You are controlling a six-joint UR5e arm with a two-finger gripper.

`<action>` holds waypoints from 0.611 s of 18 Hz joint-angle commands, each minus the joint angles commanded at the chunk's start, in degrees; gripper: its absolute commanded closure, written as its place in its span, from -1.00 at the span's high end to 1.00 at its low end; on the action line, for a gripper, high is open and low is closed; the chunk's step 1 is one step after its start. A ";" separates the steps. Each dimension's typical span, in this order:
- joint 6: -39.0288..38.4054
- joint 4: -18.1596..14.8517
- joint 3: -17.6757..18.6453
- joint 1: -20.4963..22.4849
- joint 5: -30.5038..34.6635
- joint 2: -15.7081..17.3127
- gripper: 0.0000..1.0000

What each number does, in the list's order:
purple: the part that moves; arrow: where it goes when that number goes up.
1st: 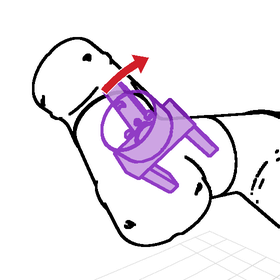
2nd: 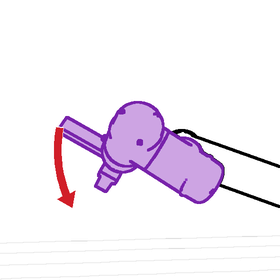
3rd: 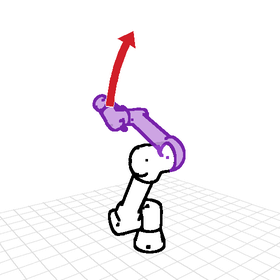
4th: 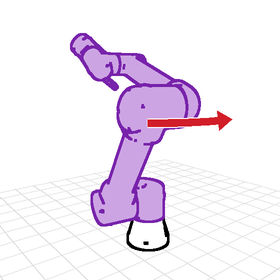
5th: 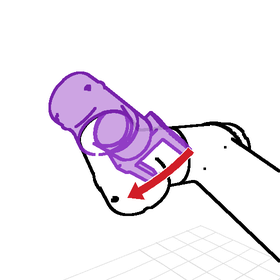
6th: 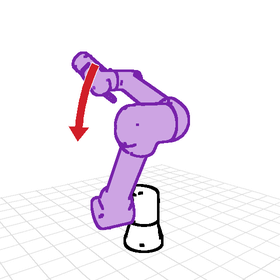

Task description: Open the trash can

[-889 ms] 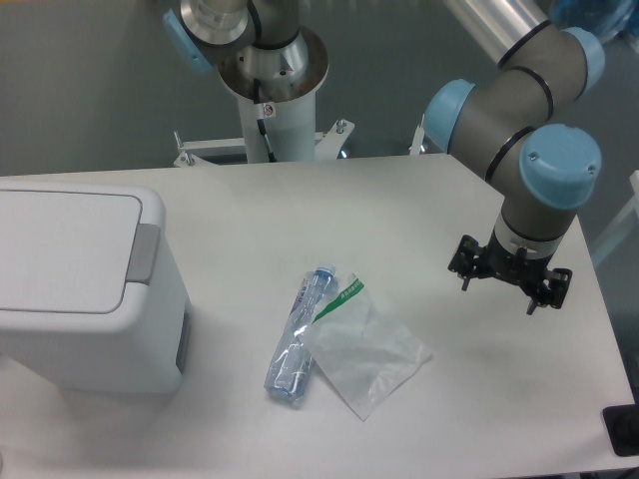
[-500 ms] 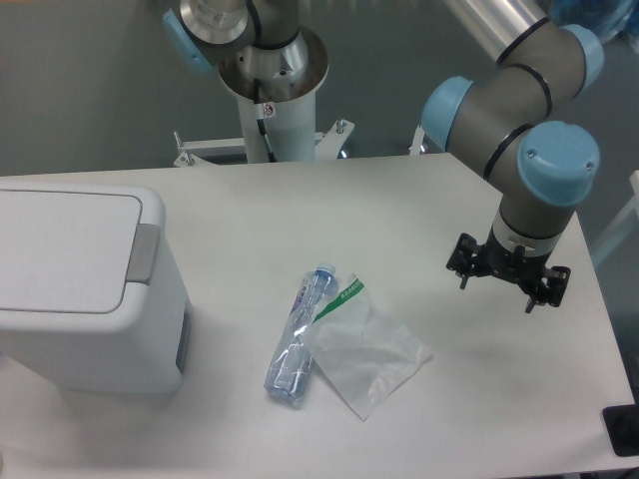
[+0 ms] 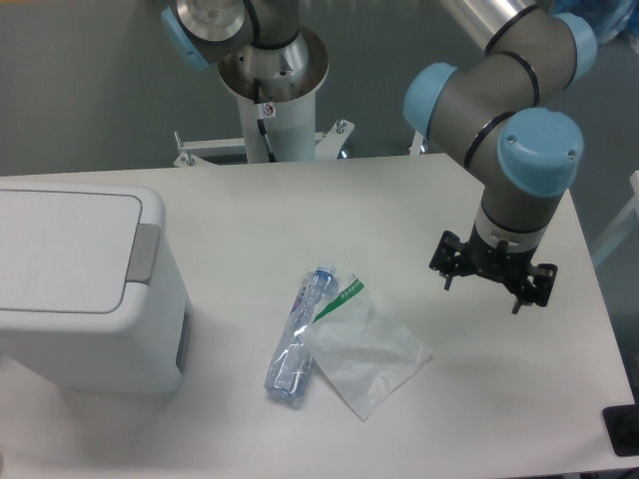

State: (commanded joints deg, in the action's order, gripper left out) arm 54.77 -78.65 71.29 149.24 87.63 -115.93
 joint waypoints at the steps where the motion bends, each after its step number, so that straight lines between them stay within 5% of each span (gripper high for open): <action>1: -1.23 -0.36 -0.62 -0.70 -0.61 0.00 1.00; 4: -7.81 -4.12 -3.77 -3.86 -2.98 0.79 1.00; 11: -21.71 -3.96 -3.96 -10.28 -8.61 3.34 1.00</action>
State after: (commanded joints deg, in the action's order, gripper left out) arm 33.06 -82.62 67.32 138.96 79.02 -112.59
